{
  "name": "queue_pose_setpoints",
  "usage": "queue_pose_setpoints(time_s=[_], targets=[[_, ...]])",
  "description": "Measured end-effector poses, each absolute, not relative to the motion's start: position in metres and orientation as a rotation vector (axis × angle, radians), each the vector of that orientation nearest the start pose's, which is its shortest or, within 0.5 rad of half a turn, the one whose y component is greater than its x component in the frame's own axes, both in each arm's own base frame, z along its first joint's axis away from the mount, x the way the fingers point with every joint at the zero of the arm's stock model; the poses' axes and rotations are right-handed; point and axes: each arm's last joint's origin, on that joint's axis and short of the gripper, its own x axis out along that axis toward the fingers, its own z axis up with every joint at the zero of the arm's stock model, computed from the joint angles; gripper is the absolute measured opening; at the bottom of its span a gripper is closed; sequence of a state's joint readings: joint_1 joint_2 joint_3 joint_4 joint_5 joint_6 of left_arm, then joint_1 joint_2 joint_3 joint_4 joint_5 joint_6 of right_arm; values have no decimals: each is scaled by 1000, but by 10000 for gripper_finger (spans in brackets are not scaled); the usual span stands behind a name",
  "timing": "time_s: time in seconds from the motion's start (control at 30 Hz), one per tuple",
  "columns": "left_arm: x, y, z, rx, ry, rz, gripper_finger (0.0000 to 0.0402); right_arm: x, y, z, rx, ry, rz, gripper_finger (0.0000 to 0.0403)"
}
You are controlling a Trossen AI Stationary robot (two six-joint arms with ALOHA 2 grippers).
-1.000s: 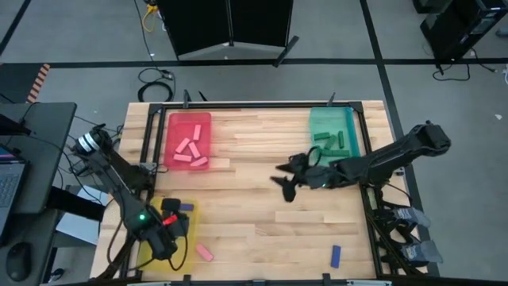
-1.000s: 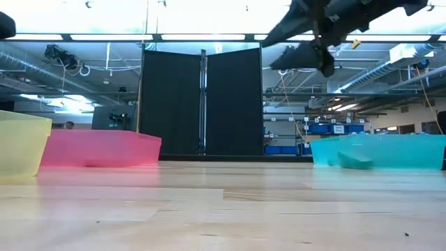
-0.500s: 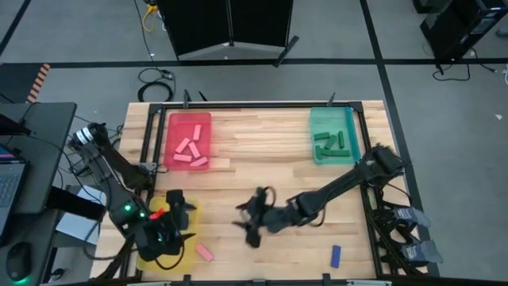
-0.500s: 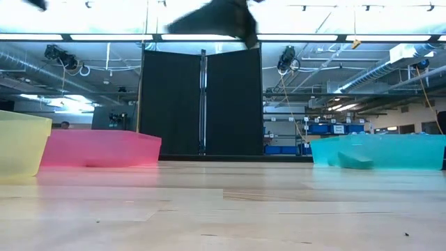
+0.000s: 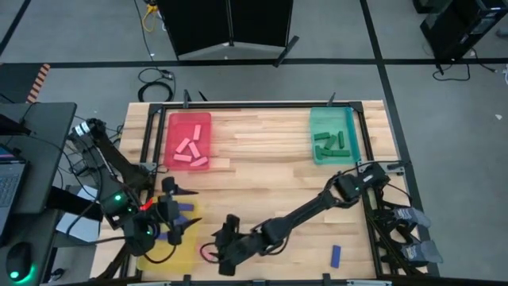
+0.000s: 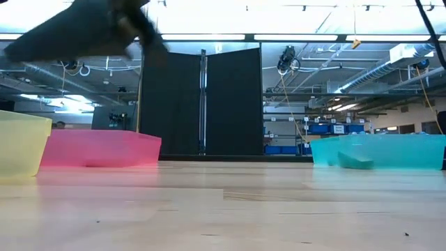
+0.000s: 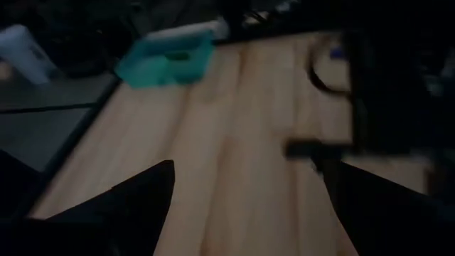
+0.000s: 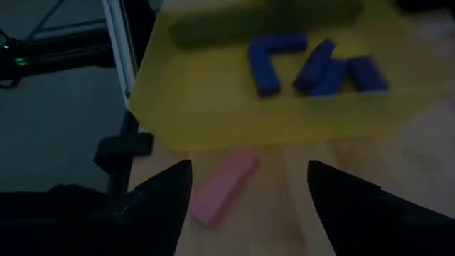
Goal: Sort blocks
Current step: Put the pink block into the red bin
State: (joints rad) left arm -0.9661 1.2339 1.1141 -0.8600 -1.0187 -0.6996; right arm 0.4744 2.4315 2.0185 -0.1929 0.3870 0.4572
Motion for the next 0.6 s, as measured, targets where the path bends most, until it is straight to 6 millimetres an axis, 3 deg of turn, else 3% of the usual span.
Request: queue_pose_setpoints(time_s=[0.3,0.6], targets=[[150,-174,316,69,386,305,367,511,268,150,255,577,-17,312],[145,-178,318,17,345,309,367,511,277,129,245,605,-75,313]])
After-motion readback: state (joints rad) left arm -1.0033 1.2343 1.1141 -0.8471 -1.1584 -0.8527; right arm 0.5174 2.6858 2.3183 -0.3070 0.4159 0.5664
